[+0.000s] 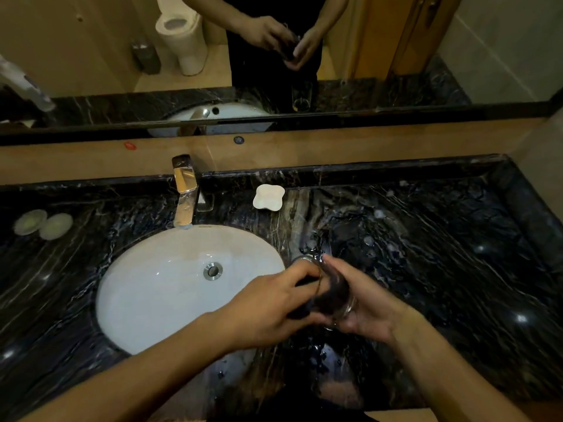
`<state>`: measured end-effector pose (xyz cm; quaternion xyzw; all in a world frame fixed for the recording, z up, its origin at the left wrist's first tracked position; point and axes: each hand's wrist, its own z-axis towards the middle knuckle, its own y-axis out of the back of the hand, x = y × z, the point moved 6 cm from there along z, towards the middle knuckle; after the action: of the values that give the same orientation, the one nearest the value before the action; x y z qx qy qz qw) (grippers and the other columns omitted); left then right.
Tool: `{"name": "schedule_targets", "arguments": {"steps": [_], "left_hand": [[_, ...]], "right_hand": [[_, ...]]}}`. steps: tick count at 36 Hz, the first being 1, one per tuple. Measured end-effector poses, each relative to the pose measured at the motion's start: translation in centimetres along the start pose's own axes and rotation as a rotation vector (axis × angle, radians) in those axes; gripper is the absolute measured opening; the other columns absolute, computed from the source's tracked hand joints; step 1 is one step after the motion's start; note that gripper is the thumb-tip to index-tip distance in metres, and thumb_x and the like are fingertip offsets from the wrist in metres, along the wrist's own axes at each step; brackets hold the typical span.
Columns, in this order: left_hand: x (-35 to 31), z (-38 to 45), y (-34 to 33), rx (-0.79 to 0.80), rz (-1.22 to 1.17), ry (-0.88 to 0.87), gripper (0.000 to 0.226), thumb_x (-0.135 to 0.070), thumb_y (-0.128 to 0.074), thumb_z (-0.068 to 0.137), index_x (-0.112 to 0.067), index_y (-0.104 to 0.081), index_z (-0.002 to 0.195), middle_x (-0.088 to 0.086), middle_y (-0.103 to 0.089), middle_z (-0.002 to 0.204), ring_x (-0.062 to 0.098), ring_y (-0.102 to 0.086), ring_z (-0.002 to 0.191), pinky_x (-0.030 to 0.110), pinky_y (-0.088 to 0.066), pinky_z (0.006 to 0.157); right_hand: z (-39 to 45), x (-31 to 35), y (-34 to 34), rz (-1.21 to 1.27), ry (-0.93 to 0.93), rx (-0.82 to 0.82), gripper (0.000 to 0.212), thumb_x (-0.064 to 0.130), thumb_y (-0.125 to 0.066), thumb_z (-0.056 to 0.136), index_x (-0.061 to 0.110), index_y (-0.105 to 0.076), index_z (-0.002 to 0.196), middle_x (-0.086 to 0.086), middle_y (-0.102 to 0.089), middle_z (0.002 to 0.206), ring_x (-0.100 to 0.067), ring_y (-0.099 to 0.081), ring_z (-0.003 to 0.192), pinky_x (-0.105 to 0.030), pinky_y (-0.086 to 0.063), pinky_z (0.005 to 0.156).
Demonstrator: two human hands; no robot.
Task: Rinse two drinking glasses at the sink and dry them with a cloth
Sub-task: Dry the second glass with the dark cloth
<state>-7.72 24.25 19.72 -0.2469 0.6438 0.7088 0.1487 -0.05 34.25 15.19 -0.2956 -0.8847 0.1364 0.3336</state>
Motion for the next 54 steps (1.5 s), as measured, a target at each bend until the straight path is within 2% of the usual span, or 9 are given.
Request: {"name": "schedule_targets", "arguments": {"steps": [6,11,15,21,25,34,43,48,54], "left_hand": [[3.0,-0.1,0.3,-0.306,-1.11,0.661,0.018,-0.019,-0.066,0.094,-0.012,-0.073,0.109,0.012,-0.076,0.104,0.017,-0.071,0.092,0.029,-0.054,0.085],[1.6,0.4,0.9,-0.314,-1.314,0.682,0.023,-0.021,-0.064,0.095,-0.005,-0.073,0.109,0.016,-0.076,0.104,0.024,-0.073,0.094,0.028,-0.058,0.08],[1.3,0.5,1.3,-0.297,-0.895,0.573,0.031,-0.046,-0.077,0.082,-0.029,-0.072,0.106,0.003,-0.068,0.105,0.017,-0.069,0.095,0.029,-0.056,0.084],[0.2,0.6,1.4,-0.061,-0.02,0.064,0.053,-0.046,-0.076,0.083,-0.025,-0.059,0.128,-0.012,-0.043,0.121,0.013,-0.059,0.094,0.03,-0.054,0.074],[1.3,0.4,1.8,-0.095,-0.257,0.129,0.046,-0.032,-0.079,0.083,-0.023,-0.065,0.126,-0.007,-0.053,0.117,0.009,-0.06,0.099,0.025,-0.051,0.085],[1.4,0.9,1.6,-0.279,-1.157,0.655,0.027,-0.015,-0.08,0.083,-0.017,-0.073,0.109,0.004,-0.078,0.098,0.021,-0.075,0.094,0.034,-0.062,0.071],[-0.1,0.6,1.0,-0.096,0.055,-0.03,0.058,-0.044,-0.079,0.08,-0.025,-0.058,0.13,-0.01,-0.041,0.123,0.016,-0.06,0.091,0.031,-0.057,0.067],[2.0,0.3,1.3,-0.149,-0.408,0.265,0.042,-0.028,-0.083,0.08,-0.025,-0.07,0.12,-0.003,-0.057,0.109,0.01,-0.061,0.096,0.024,-0.052,0.084],[3.2,0.6,0.5,-0.235,-0.756,0.666,0.031,-0.026,-0.088,0.072,-0.023,-0.077,0.101,0.004,-0.064,0.098,0.018,-0.069,0.089,0.042,-0.056,0.089]], "right_hand": [[-0.1,1.6,-0.2,-0.394,0.777,-0.271,0.044,0.051,-0.072,0.079,0.041,-0.056,0.12,-0.004,-0.059,0.126,-0.019,-0.068,0.103,-0.043,-0.06,0.075],[-1.2,2.8,-0.2,-0.627,1.07,-0.446,0.042,0.06,-0.067,0.077,0.046,-0.051,0.113,0.012,-0.06,0.11,-0.006,-0.063,0.099,-0.011,-0.047,0.079],[-0.4,3.1,-0.1,-0.282,0.898,-0.389,0.038,0.059,-0.06,0.081,0.028,-0.063,0.103,0.006,-0.07,0.095,-0.01,-0.067,0.089,-0.025,-0.052,0.075],[1.1,-0.4,-1.3,0.243,-0.098,0.115,0.045,0.051,-0.064,0.089,0.008,-0.068,0.105,-0.015,-0.066,0.083,-0.024,-0.063,0.053,-0.027,-0.048,0.041],[1.3,0.1,-1.0,0.144,0.066,0.118,0.053,0.062,-0.059,0.089,0.017,-0.07,0.115,-0.014,-0.067,0.095,-0.018,-0.061,0.055,-0.023,-0.044,0.043],[-1.4,3.5,-0.7,-0.495,1.006,-0.551,0.025,0.053,-0.046,0.092,0.036,-0.06,0.105,0.009,-0.068,0.103,-0.01,-0.066,0.097,-0.025,-0.052,0.08],[0.2,0.9,-0.5,-0.053,-0.042,-0.102,0.037,0.045,-0.051,0.096,0.016,-0.068,0.08,-0.003,-0.061,0.058,-0.015,-0.057,0.044,-0.02,-0.042,0.037],[0.2,1.3,0.4,-0.164,0.37,-0.027,0.055,0.059,-0.076,0.076,0.029,-0.062,0.119,-0.008,-0.064,0.125,-0.019,-0.072,0.094,-0.034,-0.06,0.064],[-1.2,3.0,-1.0,-1.527,0.615,-0.455,0.098,0.044,-0.072,0.075,0.047,-0.01,0.151,0.017,-0.033,0.146,-0.01,-0.039,0.128,-0.027,-0.043,0.086]]}}
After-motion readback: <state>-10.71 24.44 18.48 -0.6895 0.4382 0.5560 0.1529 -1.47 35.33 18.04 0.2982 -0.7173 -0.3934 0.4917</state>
